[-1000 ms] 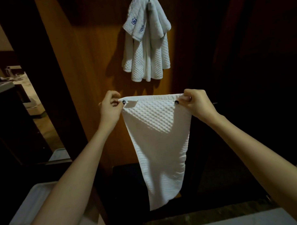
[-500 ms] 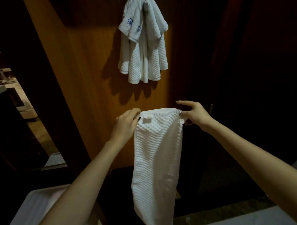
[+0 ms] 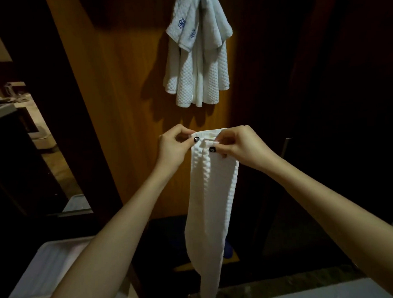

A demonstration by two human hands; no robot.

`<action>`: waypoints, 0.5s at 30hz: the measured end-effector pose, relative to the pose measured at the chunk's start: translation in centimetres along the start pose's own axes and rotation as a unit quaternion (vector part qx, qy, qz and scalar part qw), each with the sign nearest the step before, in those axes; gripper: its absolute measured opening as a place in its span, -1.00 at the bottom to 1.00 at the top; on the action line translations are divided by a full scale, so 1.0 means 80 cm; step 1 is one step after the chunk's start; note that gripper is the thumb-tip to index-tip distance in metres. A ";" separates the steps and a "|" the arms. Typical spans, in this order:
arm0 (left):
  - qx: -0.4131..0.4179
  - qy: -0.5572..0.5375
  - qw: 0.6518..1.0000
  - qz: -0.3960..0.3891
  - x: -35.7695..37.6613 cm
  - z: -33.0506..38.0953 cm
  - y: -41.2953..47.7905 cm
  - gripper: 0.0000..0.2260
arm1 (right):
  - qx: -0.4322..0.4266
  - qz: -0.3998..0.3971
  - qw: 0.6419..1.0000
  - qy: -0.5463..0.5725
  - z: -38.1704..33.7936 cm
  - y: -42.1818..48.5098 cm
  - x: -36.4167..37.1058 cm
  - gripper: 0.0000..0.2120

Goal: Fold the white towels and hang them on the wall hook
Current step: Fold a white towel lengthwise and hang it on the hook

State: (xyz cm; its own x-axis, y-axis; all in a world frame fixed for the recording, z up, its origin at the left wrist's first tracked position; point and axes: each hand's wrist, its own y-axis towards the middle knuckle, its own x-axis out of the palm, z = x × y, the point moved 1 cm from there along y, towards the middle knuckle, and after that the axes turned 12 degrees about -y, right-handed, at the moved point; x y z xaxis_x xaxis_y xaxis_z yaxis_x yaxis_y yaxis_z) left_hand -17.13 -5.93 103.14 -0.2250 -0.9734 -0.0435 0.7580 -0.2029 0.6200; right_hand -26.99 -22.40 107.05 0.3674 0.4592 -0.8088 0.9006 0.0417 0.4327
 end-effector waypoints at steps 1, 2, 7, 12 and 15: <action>-0.014 -0.022 1.000 -0.007 0.000 0.003 0.001 -0.82 | -0.021 0.020 0.999 -0.036 -0.002 0.003 -0.002 -0.86; -0.023 -0.041 0.999 -0.014 0.001 0.006 0.002 -0.80 | -0.032 0.033 0.997 -0.066 -0.003 0.008 -0.005 -0.86; -0.052 -0.135 0.988 -0.047 0.003 0.017 0.000 -0.81 | -0.034 -0.005 0.994 -0.105 -0.005 0.026 -0.018 -0.86; -0.087 -0.191 0.976 -0.060 0.005 0.019 0.001 -0.85 | -0.029 -0.025 0.993 -0.109 -0.012 0.039 -0.020 -0.76; -0.110 -0.213 0.969 -0.058 0.001 0.020 0.002 -0.88 | -0.015 -0.031 0.995 -0.095 -0.015 0.043 -0.023 -0.82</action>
State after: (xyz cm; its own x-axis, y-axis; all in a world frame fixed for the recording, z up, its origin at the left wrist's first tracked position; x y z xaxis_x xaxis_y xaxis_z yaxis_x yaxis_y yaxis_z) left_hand -18.00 -5.85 104.51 -0.5132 -0.8202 0.2528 0.8142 -0.3721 0.4456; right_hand -24.83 -22.03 110.48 0.3514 0.2785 -0.8938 0.9164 0.0930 0.3893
